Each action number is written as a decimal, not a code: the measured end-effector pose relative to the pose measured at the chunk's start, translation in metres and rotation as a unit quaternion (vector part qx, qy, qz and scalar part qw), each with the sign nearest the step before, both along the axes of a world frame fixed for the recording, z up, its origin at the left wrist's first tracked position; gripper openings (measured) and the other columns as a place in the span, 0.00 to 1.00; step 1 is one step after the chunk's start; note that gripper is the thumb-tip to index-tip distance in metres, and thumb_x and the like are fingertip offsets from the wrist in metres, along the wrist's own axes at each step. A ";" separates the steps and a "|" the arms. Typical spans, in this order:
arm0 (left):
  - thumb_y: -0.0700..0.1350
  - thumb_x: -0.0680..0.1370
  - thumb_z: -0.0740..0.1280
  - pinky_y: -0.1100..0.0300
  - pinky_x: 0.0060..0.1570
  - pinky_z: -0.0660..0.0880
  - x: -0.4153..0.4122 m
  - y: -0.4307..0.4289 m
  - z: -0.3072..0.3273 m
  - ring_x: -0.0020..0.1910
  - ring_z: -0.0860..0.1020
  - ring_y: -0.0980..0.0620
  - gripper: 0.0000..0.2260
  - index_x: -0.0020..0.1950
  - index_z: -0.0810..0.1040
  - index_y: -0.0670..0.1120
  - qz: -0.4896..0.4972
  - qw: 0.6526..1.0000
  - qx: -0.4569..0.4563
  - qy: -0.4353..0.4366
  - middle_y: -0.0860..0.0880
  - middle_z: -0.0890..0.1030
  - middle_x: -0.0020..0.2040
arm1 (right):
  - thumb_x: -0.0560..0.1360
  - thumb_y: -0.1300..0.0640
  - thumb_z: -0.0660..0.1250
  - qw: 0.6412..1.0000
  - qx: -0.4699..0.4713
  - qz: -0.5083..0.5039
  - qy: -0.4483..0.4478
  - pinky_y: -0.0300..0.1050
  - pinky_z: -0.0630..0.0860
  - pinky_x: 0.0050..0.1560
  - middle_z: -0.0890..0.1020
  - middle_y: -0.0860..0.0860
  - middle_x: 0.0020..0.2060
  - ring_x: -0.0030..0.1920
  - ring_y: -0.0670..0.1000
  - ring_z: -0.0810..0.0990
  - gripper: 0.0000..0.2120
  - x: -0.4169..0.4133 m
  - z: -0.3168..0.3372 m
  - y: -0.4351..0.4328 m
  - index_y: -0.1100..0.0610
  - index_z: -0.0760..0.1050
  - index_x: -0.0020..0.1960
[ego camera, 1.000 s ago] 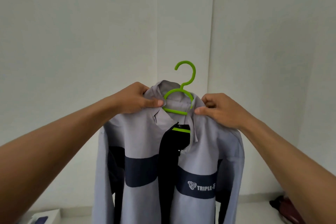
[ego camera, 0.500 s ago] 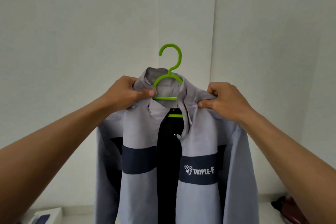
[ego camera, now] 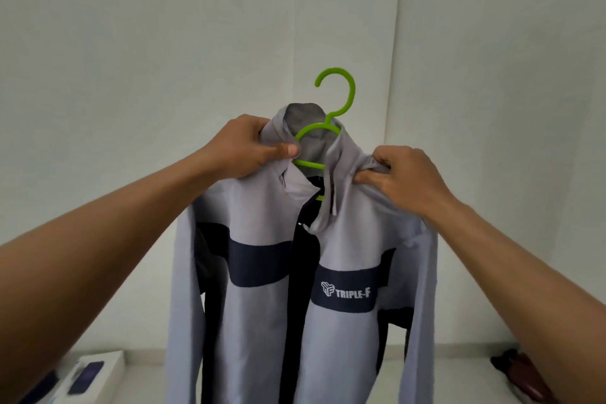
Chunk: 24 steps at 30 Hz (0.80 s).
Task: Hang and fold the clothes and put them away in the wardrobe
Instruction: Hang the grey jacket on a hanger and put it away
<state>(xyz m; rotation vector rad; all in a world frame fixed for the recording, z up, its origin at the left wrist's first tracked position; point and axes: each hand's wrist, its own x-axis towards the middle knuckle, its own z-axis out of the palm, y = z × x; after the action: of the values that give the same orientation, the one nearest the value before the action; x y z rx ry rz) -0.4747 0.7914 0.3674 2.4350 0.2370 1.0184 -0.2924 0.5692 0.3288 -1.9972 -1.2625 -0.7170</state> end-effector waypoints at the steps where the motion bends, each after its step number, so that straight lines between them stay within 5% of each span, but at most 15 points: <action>1: 0.58 0.72 0.76 0.55 0.48 0.77 0.001 -0.006 0.002 0.43 0.81 0.56 0.08 0.42 0.83 0.56 0.001 1.000 0.012 0.001 0.55 0.85 0.42 | 0.74 0.44 0.72 0.999 0.010 -0.020 -0.035 0.49 0.64 0.33 0.71 0.46 0.27 0.32 0.55 0.71 0.22 -0.002 -0.002 0.002 0.51 0.64 0.32; 6: 0.59 0.72 0.76 0.56 0.46 0.76 -0.006 -0.008 0.007 0.41 0.80 0.59 0.07 0.39 0.83 0.58 0.020 1.000 -0.002 -0.014 0.57 0.85 0.40 | 0.72 0.34 0.70 0.999 -0.034 0.019 0.021 0.49 0.69 0.36 0.76 0.46 0.34 0.35 0.50 0.75 0.23 0.014 -0.002 -0.012 0.51 0.67 0.41; 11: 0.59 0.73 0.75 0.58 0.41 0.75 -0.010 -0.010 0.001 0.35 0.78 0.61 0.10 0.36 0.83 0.54 0.049 0.999 -0.003 -0.018 0.56 0.83 0.33 | 0.84 0.46 0.59 0.995 0.014 0.092 0.038 0.48 0.67 0.35 0.72 0.49 0.28 0.29 0.49 0.70 0.21 0.035 -0.016 -0.024 0.55 0.65 0.35; 15: 0.62 0.70 0.75 0.60 0.44 0.76 -0.009 -0.014 -0.002 0.40 0.80 0.61 0.15 0.48 0.82 0.53 0.031 0.999 0.000 0.011 0.56 0.85 0.42 | 0.84 0.49 0.59 0.995 0.052 0.076 -0.031 0.48 0.65 0.30 0.72 0.52 0.26 0.28 0.56 0.72 0.21 0.041 -0.018 -0.022 0.54 0.65 0.34; 17: 0.59 0.69 0.78 0.62 0.47 0.77 -0.015 -0.013 -0.002 0.45 0.81 0.57 0.19 0.55 0.80 0.52 0.027 0.995 -0.008 0.092 0.54 0.85 0.46 | 0.84 0.48 0.59 0.996 0.054 0.062 -0.037 0.48 0.63 0.32 0.71 0.49 0.26 0.28 0.56 0.71 0.22 0.044 -0.015 -0.026 0.51 0.63 0.32; 20: 0.56 0.70 0.77 0.60 0.48 0.77 -0.022 -0.002 -0.012 0.46 0.83 0.52 0.13 0.49 0.83 0.50 0.037 0.982 -0.013 0.186 0.51 0.86 0.45 | 0.84 0.48 0.59 0.999 0.031 0.041 -0.018 0.50 0.65 0.33 0.71 0.49 0.26 0.29 0.55 0.71 0.23 0.049 -0.012 -0.037 0.55 0.64 0.32; 24: 0.64 0.70 0.73 0.55 0.40 0.71 -0.006 0.004 -0.028 0.35 0.74 0.51 0.22 0.39 0.78 0.45 0.060 0.993 0.003 0.103 0.47 0.78 0.34 | 0.82 0.45 0.62 0.998 -0.030 0.051 0.020 0.50 0.66 0.35 0.71 0.51 0.27 0.30 0.52 0.69 0.24 0.043 -0.006 -0.050 0.58 0.64 0.33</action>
<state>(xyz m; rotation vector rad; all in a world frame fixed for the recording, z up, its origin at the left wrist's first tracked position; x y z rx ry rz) -0.4807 0.7950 0.3389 2.5591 0.4543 0.8149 -0.2491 0.5196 0.3224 -1.9690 -1.3653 -0.5949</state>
